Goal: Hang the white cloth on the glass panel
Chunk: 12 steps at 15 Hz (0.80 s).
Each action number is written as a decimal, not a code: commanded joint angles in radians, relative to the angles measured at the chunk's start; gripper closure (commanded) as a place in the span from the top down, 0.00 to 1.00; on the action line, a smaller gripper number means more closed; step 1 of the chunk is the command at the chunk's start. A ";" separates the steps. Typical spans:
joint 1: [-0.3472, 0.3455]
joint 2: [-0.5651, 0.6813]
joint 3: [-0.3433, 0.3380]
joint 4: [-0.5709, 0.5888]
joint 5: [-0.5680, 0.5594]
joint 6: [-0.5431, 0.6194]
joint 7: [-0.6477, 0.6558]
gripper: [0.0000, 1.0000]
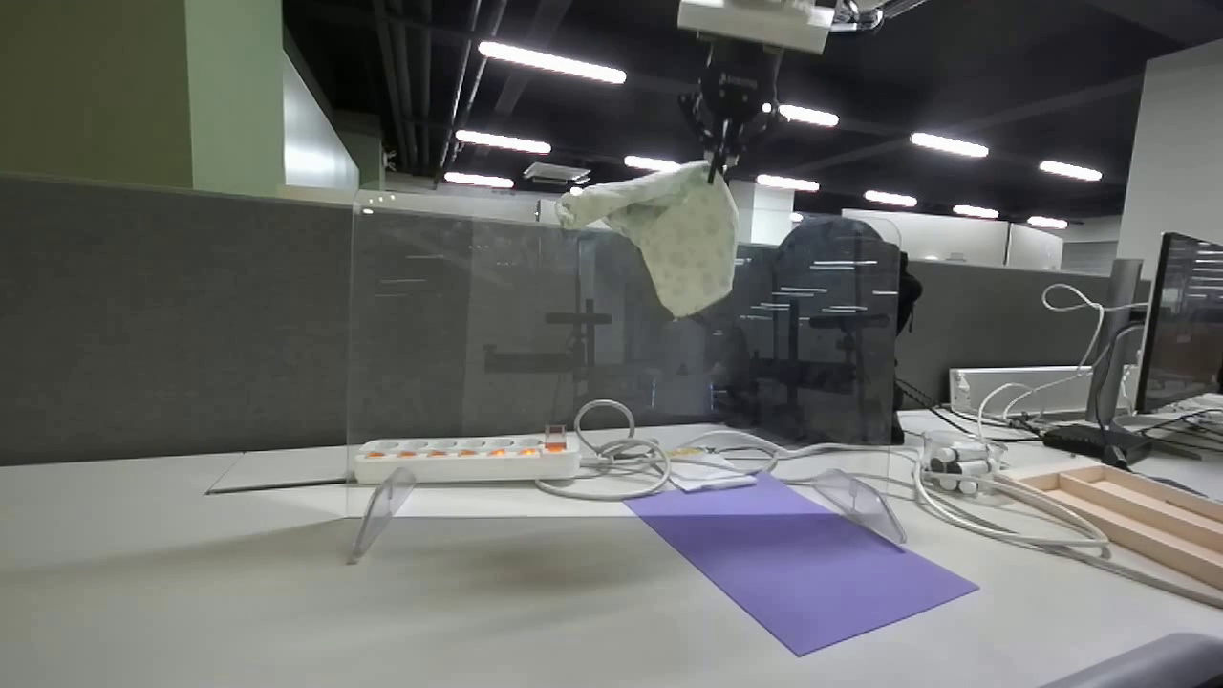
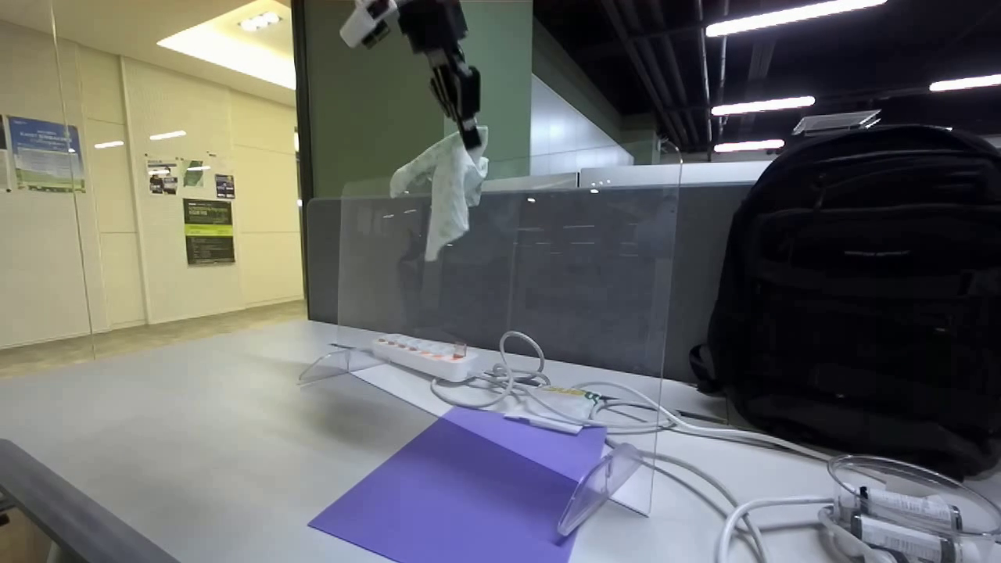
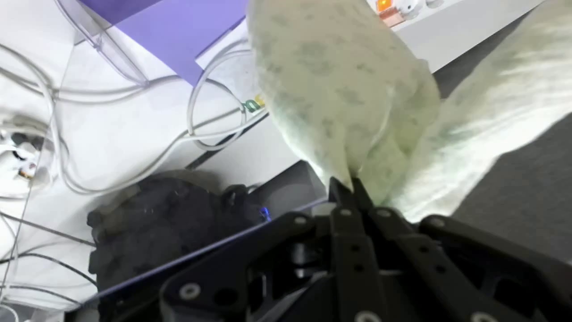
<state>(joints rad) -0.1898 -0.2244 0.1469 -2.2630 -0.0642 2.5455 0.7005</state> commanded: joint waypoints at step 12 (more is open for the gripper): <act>0.054 0.146 -0.081 0.016 0.010 0.093 0.104 0.01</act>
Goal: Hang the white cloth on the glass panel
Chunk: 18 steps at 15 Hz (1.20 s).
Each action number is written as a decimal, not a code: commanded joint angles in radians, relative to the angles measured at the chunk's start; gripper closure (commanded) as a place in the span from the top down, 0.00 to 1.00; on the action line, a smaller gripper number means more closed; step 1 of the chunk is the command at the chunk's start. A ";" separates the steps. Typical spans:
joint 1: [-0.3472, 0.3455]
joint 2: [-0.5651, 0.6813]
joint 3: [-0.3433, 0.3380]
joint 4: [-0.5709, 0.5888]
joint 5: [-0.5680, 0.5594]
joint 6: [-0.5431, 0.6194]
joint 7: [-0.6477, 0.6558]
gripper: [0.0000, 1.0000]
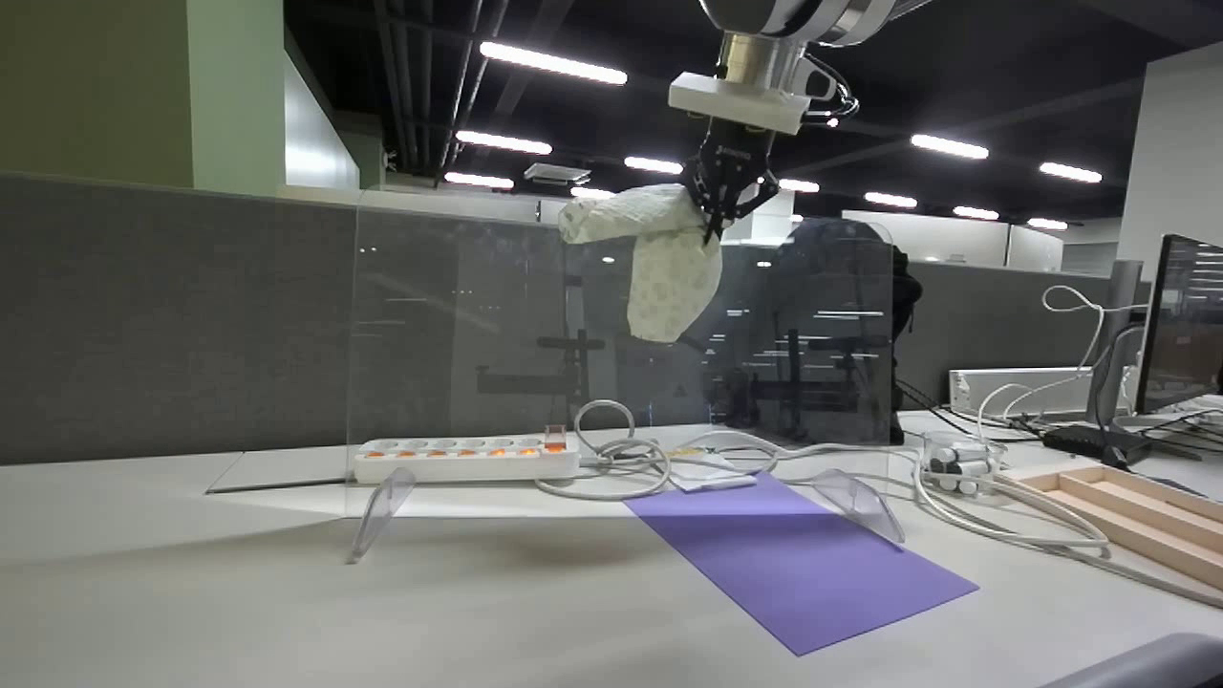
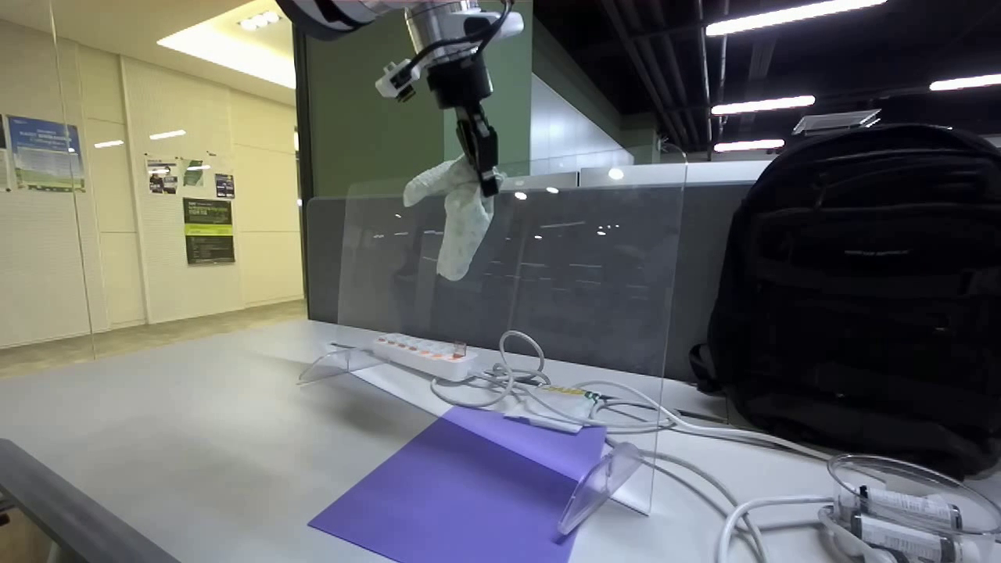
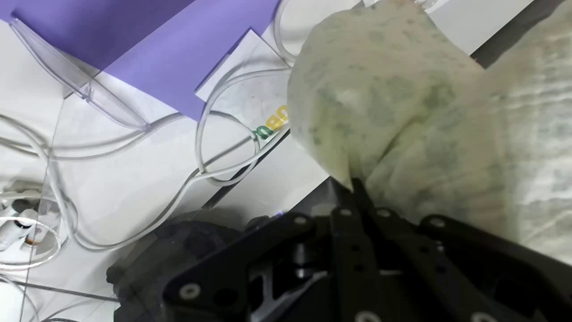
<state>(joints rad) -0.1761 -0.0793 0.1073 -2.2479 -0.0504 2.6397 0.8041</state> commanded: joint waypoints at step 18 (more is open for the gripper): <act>0.119 -0.098 -0.052 -0.046 0.009 0.052 -0.131 0.99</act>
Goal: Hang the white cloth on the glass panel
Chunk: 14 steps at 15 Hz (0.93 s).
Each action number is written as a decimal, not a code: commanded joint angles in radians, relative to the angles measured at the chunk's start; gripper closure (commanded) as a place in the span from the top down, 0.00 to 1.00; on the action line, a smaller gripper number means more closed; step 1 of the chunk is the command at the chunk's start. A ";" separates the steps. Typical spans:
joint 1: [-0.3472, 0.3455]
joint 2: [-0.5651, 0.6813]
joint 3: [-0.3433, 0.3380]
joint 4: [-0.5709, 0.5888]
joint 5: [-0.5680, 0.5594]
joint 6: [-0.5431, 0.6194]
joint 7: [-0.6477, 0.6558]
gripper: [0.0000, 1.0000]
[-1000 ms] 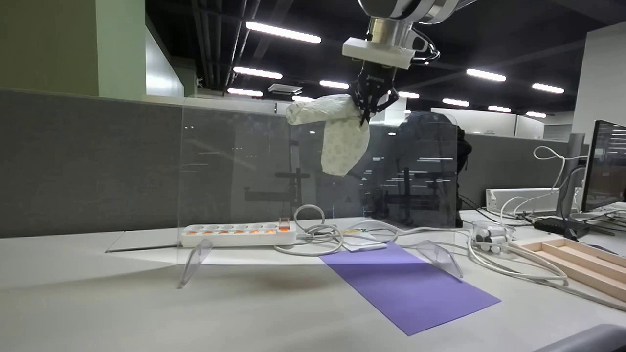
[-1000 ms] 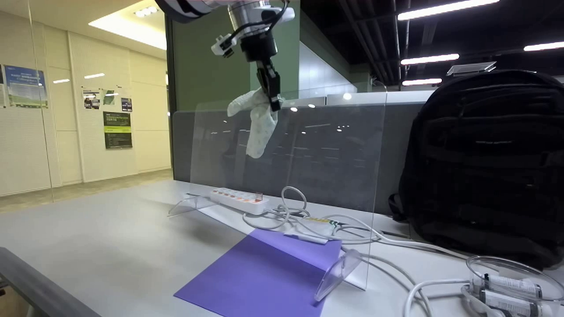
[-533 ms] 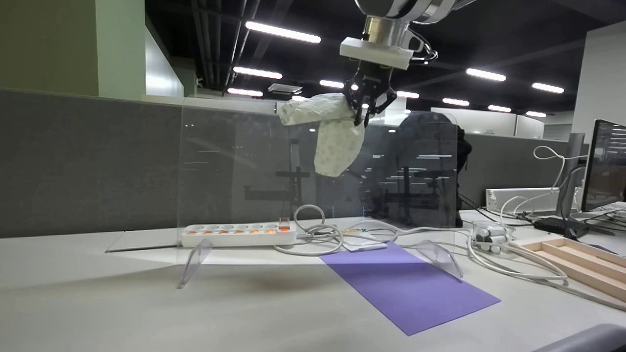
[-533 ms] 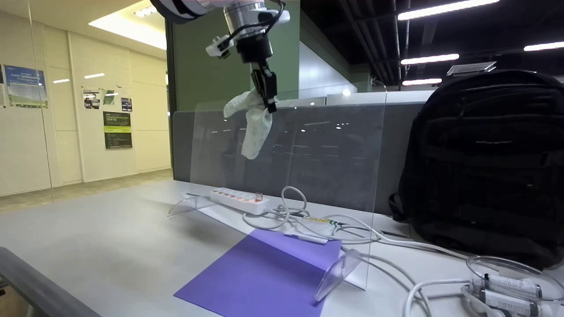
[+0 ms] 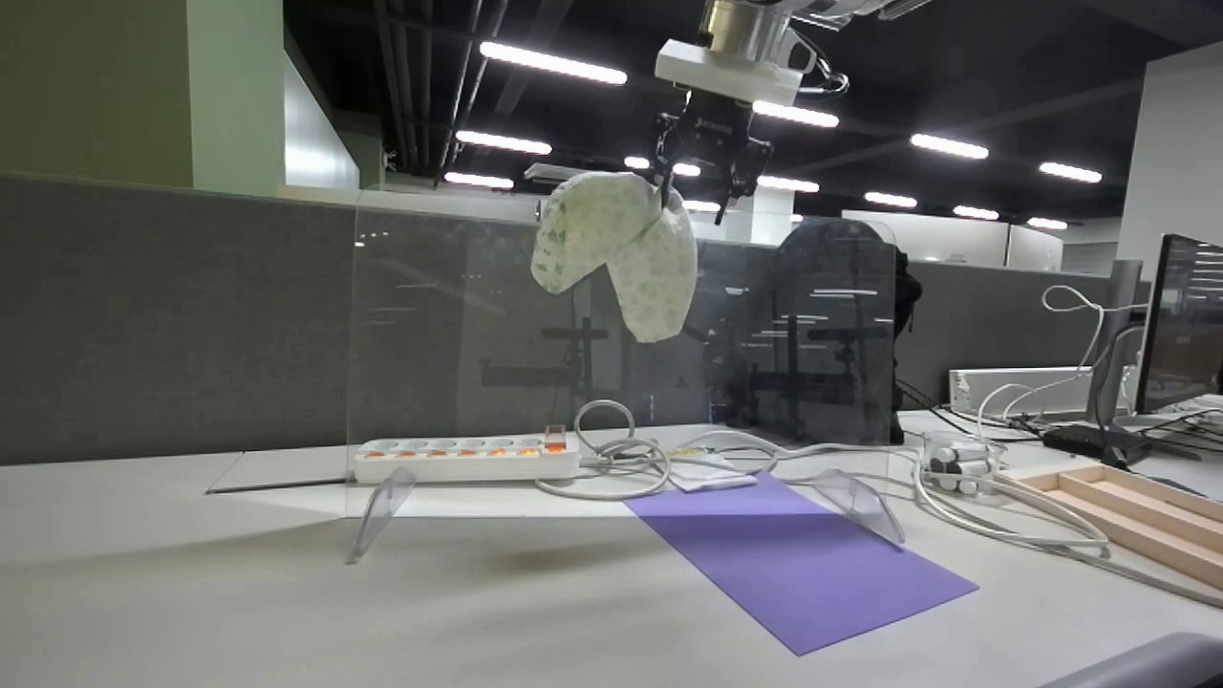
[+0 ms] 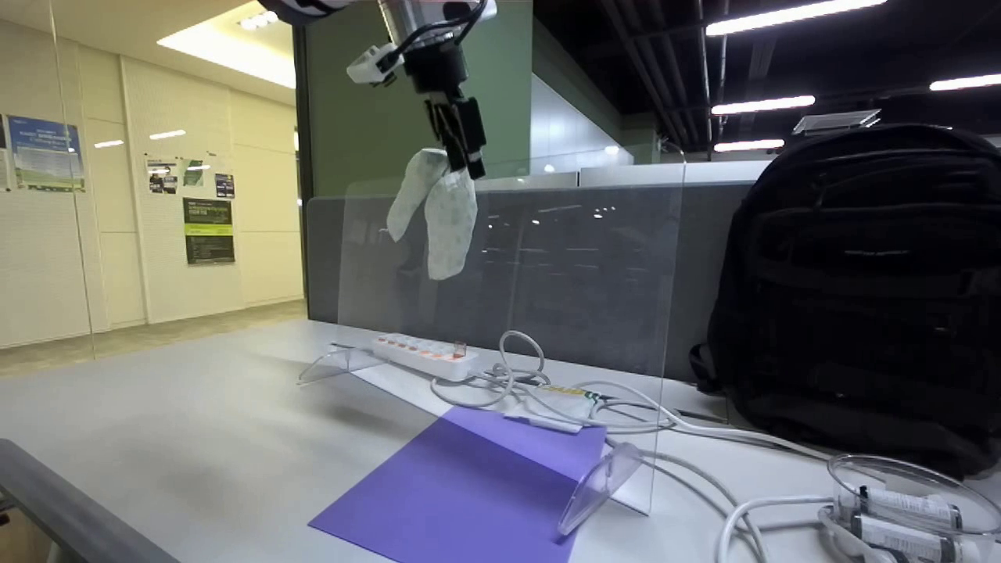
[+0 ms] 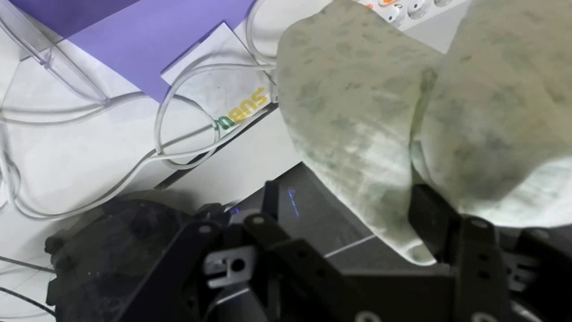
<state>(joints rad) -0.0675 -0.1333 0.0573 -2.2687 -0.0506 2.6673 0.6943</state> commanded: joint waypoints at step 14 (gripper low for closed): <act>0.036 -0.127 0.029 -0.142 0.053 -0.036 -0.264 1.00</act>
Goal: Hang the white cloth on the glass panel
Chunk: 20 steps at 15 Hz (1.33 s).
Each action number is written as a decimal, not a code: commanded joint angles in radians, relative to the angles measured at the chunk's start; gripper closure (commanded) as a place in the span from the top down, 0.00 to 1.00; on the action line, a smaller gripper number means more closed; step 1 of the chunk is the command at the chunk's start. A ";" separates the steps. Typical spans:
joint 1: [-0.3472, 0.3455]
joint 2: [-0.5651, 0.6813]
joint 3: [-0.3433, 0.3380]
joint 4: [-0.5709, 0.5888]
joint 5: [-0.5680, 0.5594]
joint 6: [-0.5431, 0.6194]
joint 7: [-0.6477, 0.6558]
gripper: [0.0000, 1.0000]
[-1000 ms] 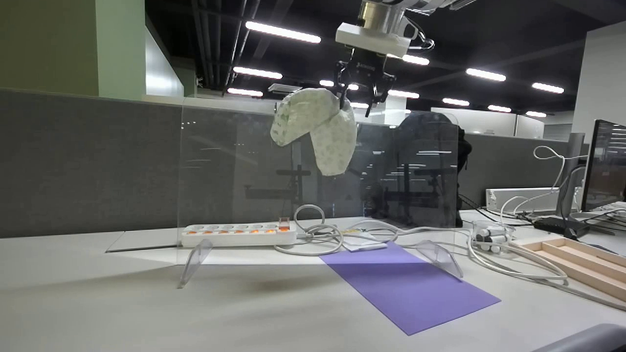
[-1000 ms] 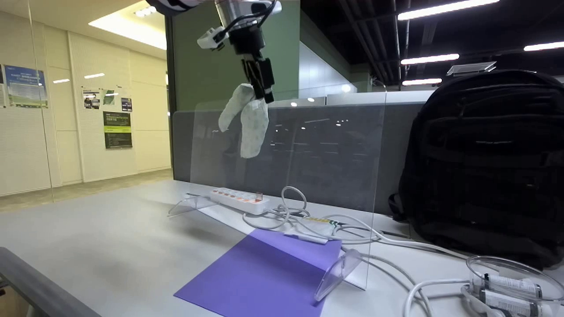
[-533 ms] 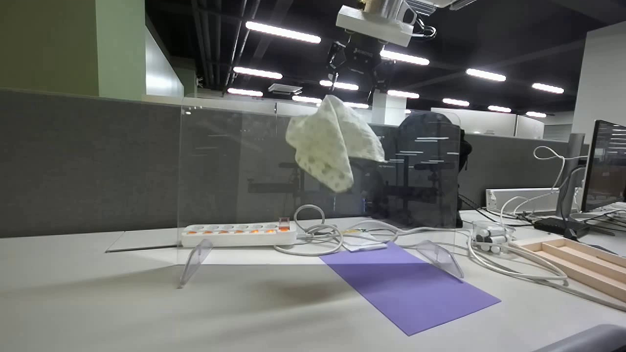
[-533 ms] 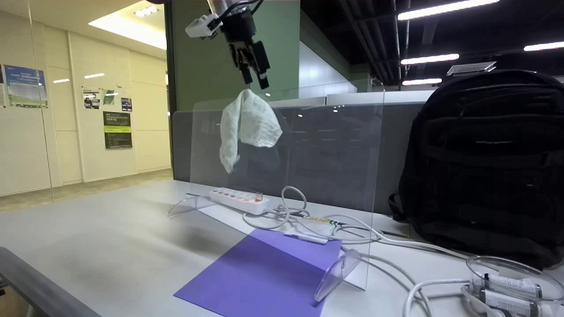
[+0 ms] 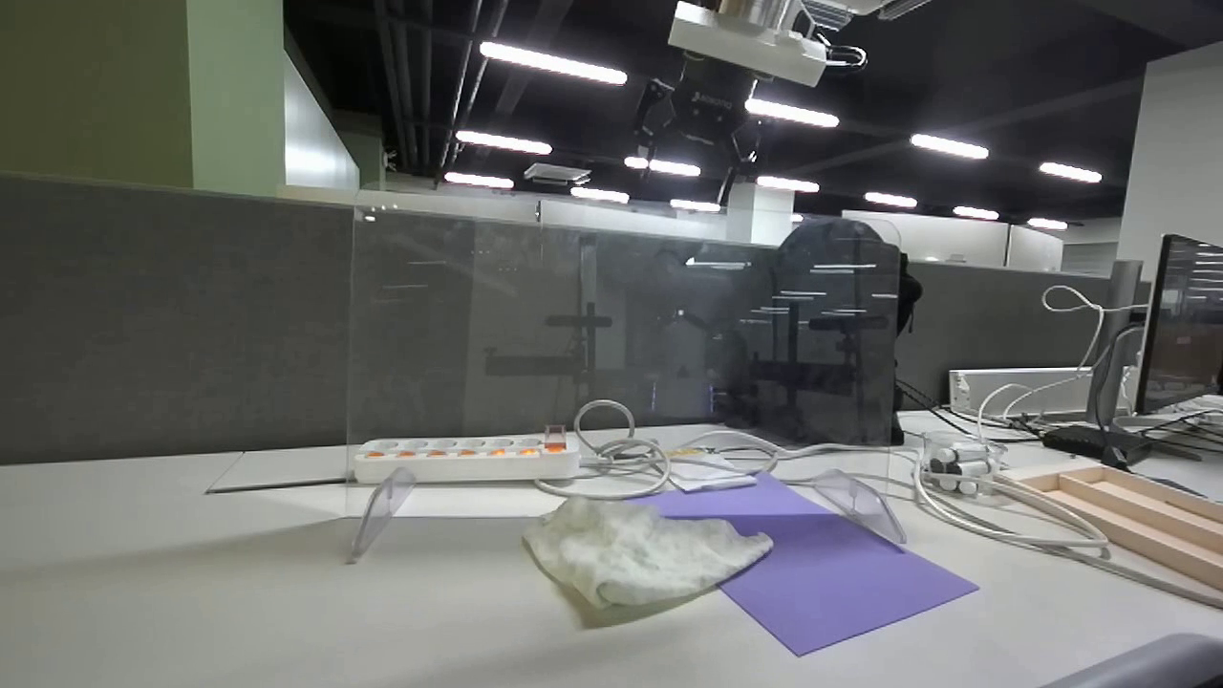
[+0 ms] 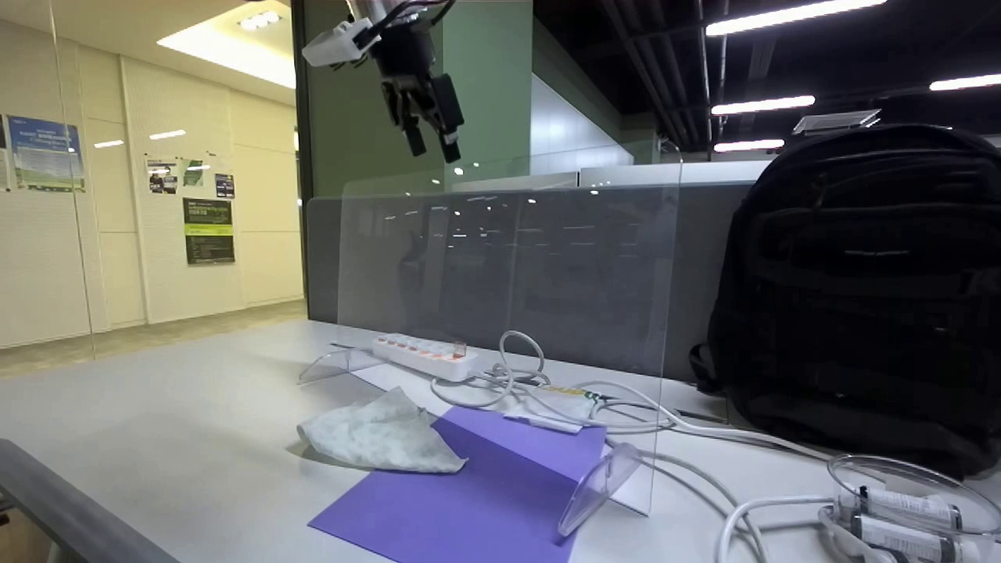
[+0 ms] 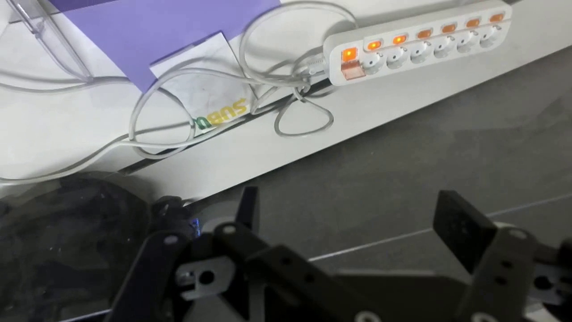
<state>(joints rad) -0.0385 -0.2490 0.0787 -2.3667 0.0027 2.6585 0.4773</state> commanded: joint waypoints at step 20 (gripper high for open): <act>0.059 0.165 0.050 -0.102 -0.017 0.001 -0.120 1.00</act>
<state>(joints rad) 0.0087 -0.1418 0.1162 -2.4737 0.0169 2.6449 0.3089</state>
